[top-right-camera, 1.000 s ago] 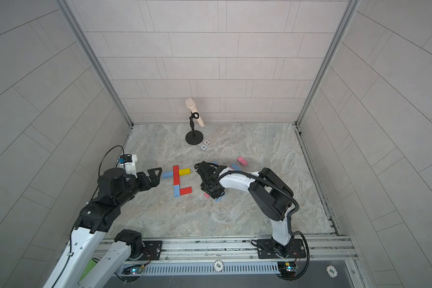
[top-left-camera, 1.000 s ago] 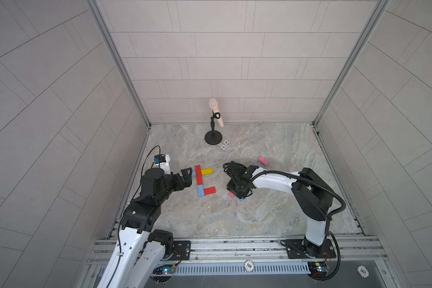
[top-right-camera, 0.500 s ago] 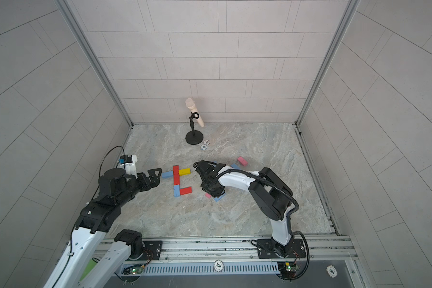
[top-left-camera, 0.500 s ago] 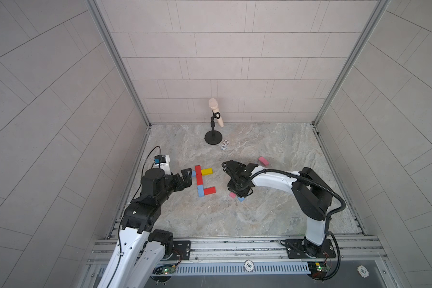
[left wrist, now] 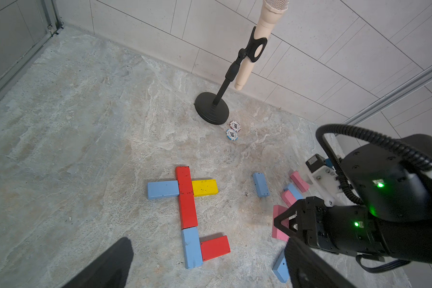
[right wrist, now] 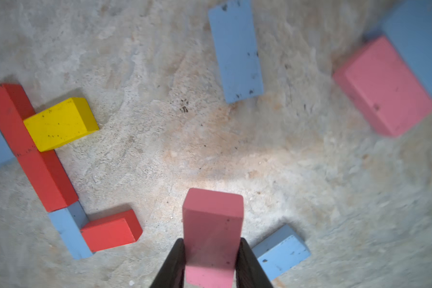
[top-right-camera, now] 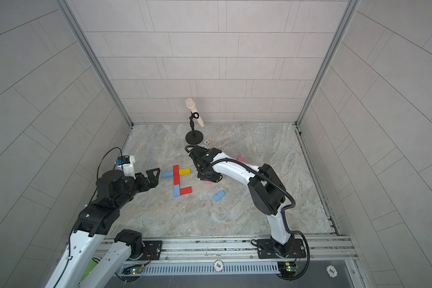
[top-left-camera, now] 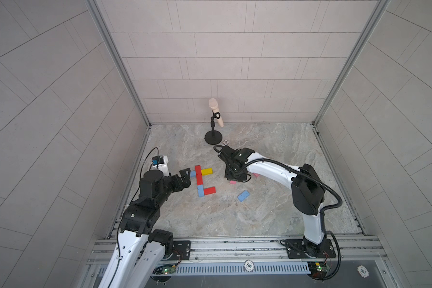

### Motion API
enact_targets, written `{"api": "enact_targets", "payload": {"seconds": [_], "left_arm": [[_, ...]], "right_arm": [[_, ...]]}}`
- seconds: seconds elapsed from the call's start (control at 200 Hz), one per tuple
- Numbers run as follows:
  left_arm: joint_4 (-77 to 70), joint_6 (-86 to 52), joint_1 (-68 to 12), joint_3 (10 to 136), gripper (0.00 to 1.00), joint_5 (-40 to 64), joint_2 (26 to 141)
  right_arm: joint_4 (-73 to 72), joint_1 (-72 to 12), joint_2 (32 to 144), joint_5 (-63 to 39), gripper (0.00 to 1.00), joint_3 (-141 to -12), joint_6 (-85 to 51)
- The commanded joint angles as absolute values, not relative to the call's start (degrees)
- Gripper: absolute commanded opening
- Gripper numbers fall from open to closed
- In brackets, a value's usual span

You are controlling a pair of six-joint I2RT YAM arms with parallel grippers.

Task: Assemble the letter t with building blocks
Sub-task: Pick up the building block from the center of the board, then assemble the building block at the center of the board.

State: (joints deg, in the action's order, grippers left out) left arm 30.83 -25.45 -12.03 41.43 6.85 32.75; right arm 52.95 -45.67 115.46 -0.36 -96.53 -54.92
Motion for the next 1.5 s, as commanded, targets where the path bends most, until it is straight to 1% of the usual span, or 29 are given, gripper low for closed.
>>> {"api": "enact_targets", "payload": {"seconds": [0.0,0.27,0.626,0.746,0.901,1.107,1.367,1.497], "left_arm": [[32.81,-25.14,-12.13,41.56,1.00,5.67,32.21],[35.14,-25.55,-12.13,42.46,1.00,5.08,31.65],[37.15,-27.94,-12.13,42.96,1.00,4.41,31.01],[38.18,-28.30,-12.13,43.31,1.00,4.00,31.32],[38.98,-28.65,-12.13,43.15,1.00,3.65,31.30],[39.81,-28.65,-12.13,42.98,1.00,3.00,31.33],[40.25,-28.83,-12.13,42.79,1.00,2.90,31.72],[40.34,-28.69,-12.13,42.83,1.00,2.80,31.97]], "right_arm": [[61.58,-45.75,118.05,5.27,0.11,-100.26,-37.25],[59.00,-45.88,118.38,12.14,0.10,-102.77,-9.16],[52.94,-46.49,121.59,12.22,0.10,-106.32,14.20],[51.88,-46.51,122.92,10.95,0.08,-107.62,21.25],[52.09,-46.50,126.10,11.04,0.06,-110.34,27.38],[52.89,-46.49,130.17,11.28,0.05,-113.33,33.02],[52.31,-46.32,132.73,12.10,0.05,-114.26,34.72],[52.56,-46.32,133.83,13.19,0.05,-114.64,37.64]]}}
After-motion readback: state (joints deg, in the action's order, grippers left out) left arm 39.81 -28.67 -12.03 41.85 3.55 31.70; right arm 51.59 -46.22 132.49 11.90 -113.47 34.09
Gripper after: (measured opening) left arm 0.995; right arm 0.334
